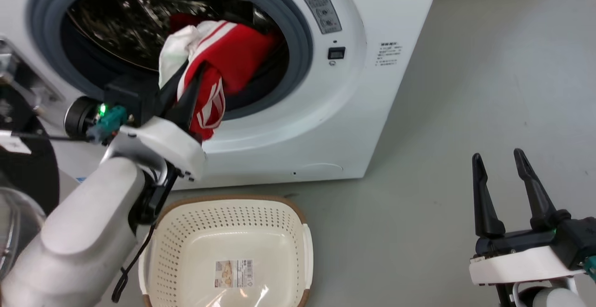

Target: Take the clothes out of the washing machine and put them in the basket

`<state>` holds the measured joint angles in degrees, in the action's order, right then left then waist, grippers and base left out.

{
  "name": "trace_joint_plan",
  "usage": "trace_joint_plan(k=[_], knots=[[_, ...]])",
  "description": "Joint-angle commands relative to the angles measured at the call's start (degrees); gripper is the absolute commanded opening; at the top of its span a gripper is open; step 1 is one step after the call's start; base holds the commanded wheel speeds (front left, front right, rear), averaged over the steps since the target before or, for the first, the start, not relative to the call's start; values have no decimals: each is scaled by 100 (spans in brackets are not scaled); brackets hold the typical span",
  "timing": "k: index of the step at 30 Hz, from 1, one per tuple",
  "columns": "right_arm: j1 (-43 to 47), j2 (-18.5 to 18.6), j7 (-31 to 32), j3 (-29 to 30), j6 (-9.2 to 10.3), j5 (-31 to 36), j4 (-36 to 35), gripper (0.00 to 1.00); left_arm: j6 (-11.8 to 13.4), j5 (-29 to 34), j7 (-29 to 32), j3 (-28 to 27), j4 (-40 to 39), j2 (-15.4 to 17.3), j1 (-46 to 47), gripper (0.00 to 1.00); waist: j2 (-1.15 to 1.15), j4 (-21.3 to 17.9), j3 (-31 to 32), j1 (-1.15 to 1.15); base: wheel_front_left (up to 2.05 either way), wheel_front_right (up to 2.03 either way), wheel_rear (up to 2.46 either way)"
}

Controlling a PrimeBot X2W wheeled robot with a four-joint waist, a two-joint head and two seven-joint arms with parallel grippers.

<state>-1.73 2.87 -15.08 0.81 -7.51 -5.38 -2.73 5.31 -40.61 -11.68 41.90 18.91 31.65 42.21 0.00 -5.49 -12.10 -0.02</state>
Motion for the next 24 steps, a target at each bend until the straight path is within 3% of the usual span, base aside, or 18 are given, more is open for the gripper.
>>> trace_joint_plan(k=[1,14,19,24], knots=[[93,0,-13,-2,4,24,10,100,108,-27,31,-43,-287,101,-168,0,0,158,222,2,0,0,0],[443,0,-13,-88,4,65,15,100,1244,85,441,-183,-2943,1152,-1468,0,0,287,636,2,0,0,0],[480,0,-14,-76,4,73,35,100,1501,158,541,-152,-3507,1412,-1793,0,0,318,640,2,0,0,0],[466,0,-14,-76,4,55,39,100,1574,96,635,-43,-3724,1534,-2107,0,0,316,587,2,0,0,0]])
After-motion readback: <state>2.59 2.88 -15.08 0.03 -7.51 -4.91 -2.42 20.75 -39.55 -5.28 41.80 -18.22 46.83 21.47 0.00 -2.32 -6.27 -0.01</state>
